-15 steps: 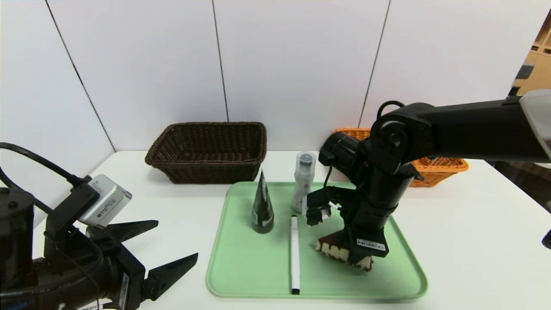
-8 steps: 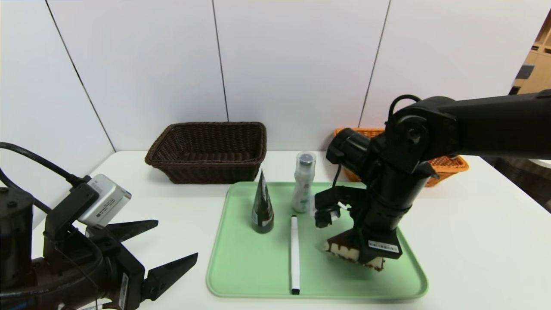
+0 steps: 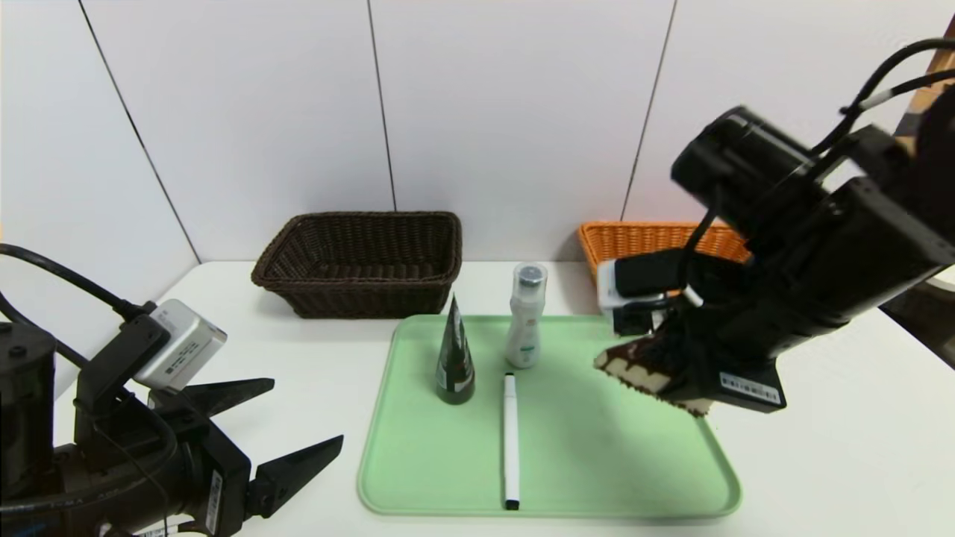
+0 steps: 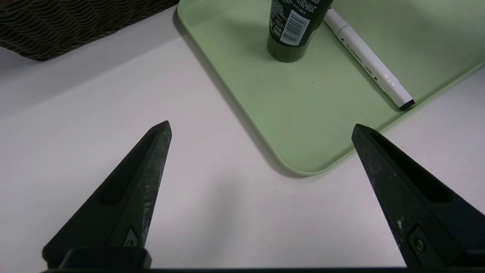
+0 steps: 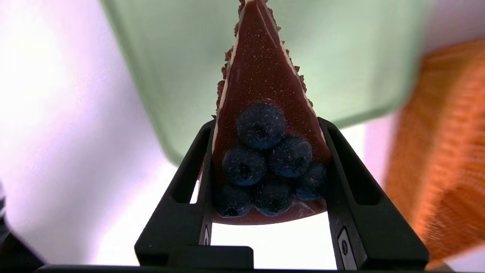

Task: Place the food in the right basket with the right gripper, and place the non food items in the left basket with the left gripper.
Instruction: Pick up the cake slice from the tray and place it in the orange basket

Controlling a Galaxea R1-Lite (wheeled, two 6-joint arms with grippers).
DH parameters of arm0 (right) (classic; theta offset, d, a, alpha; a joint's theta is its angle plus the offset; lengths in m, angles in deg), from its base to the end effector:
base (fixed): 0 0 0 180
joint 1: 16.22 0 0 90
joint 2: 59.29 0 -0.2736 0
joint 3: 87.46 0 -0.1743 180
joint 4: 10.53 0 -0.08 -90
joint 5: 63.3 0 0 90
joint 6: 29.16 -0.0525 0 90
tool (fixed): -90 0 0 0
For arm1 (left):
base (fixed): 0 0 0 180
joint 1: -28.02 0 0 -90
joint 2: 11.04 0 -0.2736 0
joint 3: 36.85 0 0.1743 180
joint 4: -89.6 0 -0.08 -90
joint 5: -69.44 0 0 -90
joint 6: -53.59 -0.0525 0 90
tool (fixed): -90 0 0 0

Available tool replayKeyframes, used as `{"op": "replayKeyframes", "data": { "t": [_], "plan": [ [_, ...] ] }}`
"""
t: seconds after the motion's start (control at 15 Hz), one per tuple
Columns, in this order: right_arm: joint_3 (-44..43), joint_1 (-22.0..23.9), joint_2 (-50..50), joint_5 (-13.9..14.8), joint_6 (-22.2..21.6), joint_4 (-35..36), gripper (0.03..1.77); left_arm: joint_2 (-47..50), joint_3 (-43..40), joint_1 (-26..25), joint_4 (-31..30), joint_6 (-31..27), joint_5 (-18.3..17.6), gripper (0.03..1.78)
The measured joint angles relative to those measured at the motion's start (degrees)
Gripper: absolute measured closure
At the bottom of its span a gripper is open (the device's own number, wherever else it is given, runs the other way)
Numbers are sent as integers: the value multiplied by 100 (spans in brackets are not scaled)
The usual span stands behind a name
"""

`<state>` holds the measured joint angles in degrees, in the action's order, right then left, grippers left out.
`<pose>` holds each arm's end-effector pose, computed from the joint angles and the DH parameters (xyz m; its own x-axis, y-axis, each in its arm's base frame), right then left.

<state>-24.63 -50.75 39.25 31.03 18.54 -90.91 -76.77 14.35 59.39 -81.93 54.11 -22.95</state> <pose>0.2234 0.1489 0.2097 0.4316 0.2053 -0.8784 -0.8973 0.1972 -0.3948 0.1510 -0.0946 0.1539 0.7636 -0.5144 -0.3904 0.5498 0.8349 -0.0246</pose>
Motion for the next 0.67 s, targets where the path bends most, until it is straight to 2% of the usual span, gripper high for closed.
{"op": "replayKeyframes", "data": {
  "t": [0.4, 0.67],
  "plan": [
    [29, 638, -841, -37, -105, 1204, 98, 7, -5, 0, -7, -68, 11, 12],
    [313, 1100, -984, -65, -350, 2395, 98, 16, -18, 0, -7, -68, 18, 12]
  ]
}}
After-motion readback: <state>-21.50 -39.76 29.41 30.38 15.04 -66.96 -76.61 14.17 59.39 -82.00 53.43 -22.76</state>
